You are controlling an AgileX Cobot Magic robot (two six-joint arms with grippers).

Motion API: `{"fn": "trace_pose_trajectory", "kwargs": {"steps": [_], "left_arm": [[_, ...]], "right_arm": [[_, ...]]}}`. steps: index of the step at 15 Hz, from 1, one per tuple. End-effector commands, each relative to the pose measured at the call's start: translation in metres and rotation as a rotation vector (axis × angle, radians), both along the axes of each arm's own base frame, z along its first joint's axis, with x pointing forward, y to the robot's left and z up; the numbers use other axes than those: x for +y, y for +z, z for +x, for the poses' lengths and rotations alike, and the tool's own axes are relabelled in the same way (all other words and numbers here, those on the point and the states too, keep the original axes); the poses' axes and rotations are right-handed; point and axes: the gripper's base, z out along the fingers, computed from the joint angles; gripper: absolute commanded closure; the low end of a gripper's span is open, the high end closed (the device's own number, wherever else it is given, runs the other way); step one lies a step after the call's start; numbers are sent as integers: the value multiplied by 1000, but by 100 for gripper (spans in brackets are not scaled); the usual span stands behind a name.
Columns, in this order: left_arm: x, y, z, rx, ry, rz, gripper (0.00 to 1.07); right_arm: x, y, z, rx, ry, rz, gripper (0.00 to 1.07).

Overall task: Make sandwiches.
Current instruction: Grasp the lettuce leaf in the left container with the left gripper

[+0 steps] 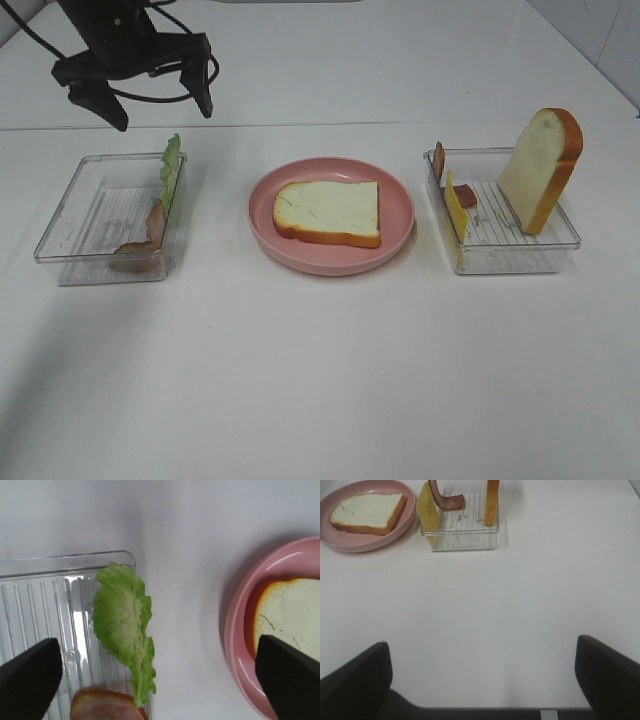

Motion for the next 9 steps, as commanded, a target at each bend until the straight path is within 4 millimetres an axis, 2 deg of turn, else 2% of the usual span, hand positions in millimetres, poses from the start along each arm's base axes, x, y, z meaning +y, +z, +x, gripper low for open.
{"fn": "trace_pose_trajectory", "kwargs": {"steps": [1,4,9], "left_arm": [[-3,-20,1,51,0,-12,4],[-5,-41,7,62,7,-19,4],[-5,-58,8,100,17,-13,11]], "right_arm": [[0,0,-4,-33,-2,0,11],[0,0,-4,-33,-2,0,11],[0,0,-4,-33,-2,0,11]]}}
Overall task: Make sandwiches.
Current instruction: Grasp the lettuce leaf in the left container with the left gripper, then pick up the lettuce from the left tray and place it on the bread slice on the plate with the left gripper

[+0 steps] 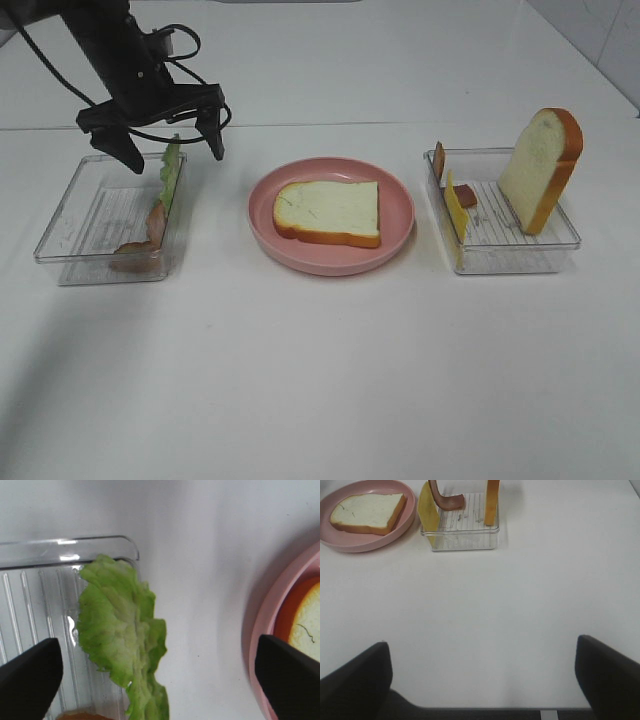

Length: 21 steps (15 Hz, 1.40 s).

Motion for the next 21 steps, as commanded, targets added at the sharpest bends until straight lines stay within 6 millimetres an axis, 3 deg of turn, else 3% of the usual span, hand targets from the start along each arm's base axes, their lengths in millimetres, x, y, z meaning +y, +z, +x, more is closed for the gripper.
{"fn": "trace_pose_trajectory", "kwargs": {"steps": [1,3,5,6,7,10,11,14,16,18,19,21], "left_arm": [[-2,-7,0,19,5,-4,13],[-2,-7,0,20,11,-5,21],[-1,-7,0,24,27,-7,46],[-1,-7,0,24,27,-7,68],[-1,-7,-1,25,27,-7,80],[-1,-7,-2,42,24,-2,102],[-1,-7,-2,46,23,3,107],[1,-6,-4,61,20,17,107],[4,10,-7,49,21,47,107],[4,34,-9,29,26,38,107],[0,60,-13,-28,20,19,107],[0,82,-15,-80,24,-2,107]], "right_arm": [[0,0,-4,-33,-2,0,11],[0,0,-4,-33,-2,0,11],[0,0,-4,-33,-2,0,11],[0,0,-4,-33,-2,0,11],[0,0,-4,-33,-2,0,11],[0,0,-4,-33,-2,0,11],[0,0,-4,-33,-2,0,11],[0,0,-4,-33,-2,0,11],[0,0,-4,-33,-2,0,11],[0,0,-4,-33,-2,0,11],[0,0,-4,-33,-2,0,11],[0,0,-4,-33,-2,0,11]]}}
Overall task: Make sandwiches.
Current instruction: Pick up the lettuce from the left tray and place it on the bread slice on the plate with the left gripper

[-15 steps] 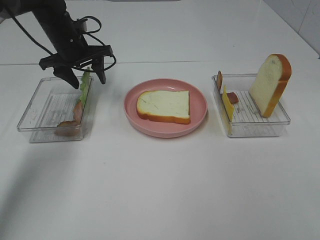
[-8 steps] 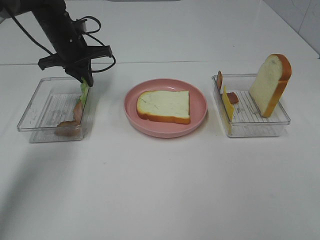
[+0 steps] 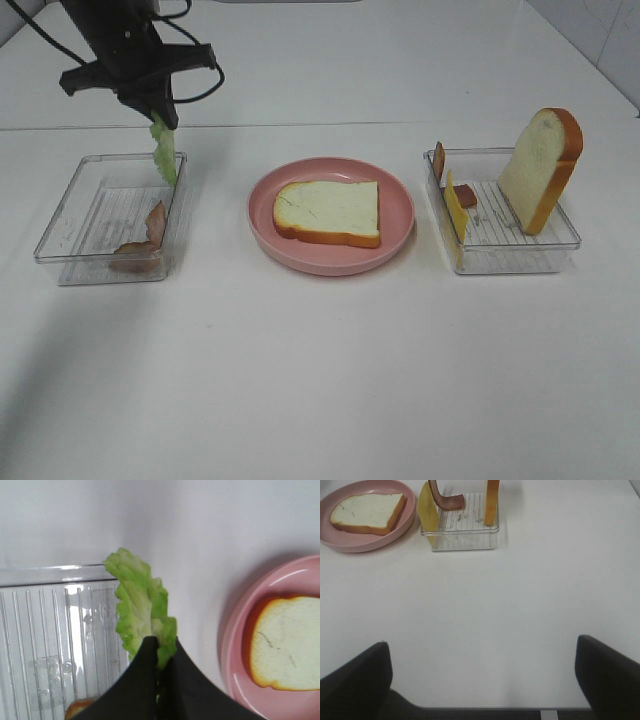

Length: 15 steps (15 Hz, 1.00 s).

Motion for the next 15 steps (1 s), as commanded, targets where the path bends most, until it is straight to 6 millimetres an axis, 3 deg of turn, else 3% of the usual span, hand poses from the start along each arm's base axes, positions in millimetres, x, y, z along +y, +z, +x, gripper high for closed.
{"fn": "trace_pose_trajectory", "kwargs": {"steps": [1,5,13,15], "left_arm": [[-5,41,-13,-4,-3,-56,107],[-34,55,-16,-59,-43,-196,107],[-143,57,-35,-234,-170,-411,107],[-159,51,-38,-234,-174,-464,107]], "right_arm": [[0,0,-4,-33,-2,0,11],[0,0,-4,-33,-2,0,11],[0,0,-4,-33,-2,0,11],[0,0,-4,-33,-2,0,11]]}}
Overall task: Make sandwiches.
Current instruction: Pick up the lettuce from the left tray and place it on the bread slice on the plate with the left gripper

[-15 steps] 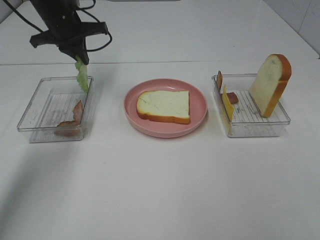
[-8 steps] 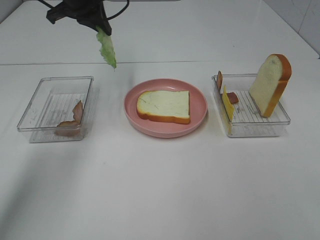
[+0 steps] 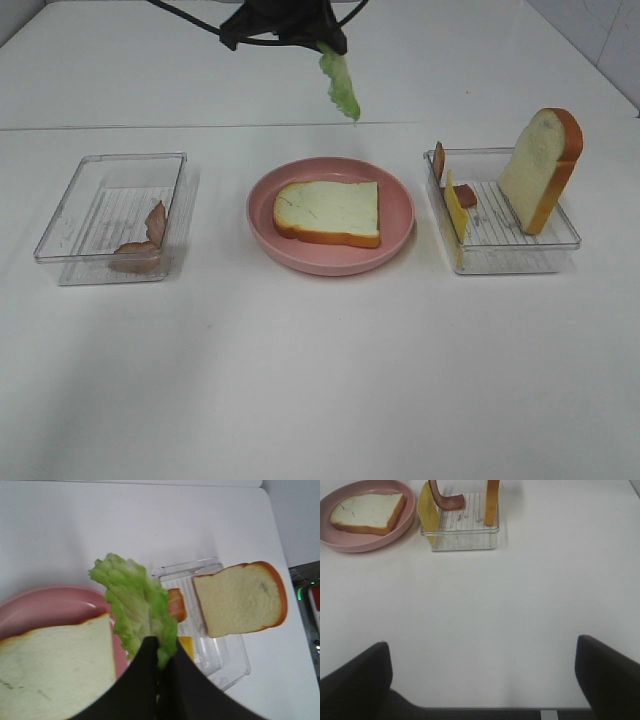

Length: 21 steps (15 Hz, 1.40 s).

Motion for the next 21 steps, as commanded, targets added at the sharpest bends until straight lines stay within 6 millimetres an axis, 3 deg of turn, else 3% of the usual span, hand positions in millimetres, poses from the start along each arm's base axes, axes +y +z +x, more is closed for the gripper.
{"fn": "trace_pose_trajectory", "kwargs": {"steps": [1,3,5,6,12,18,21], "left_arm": [[-27,-8,-5,5,-15,-96,107],[-41,-27,-6,38,-41,-122,107],[-45,-41,-4,73,-49,-139,107],[-47,-57,-2,116,-47,-147,107],[-28,-104,16,251,-30,-198,107],[-24,-131,12,332,-102,-135,107],[-16,-138,9,338,-133,0,107]], "right_arm": [[0,0,-4,-33,-2,0,11],[0,0,-4,-33,-2,0,11],[0,0,-4,-33,-2,0,11],[0,0,-4,-33,-2,0,11],[0,0,-4,-33,-2,0,11],[0,0,-4,-33,-2,0,11],[0,0,-4,-33,-2,0,11]]}}
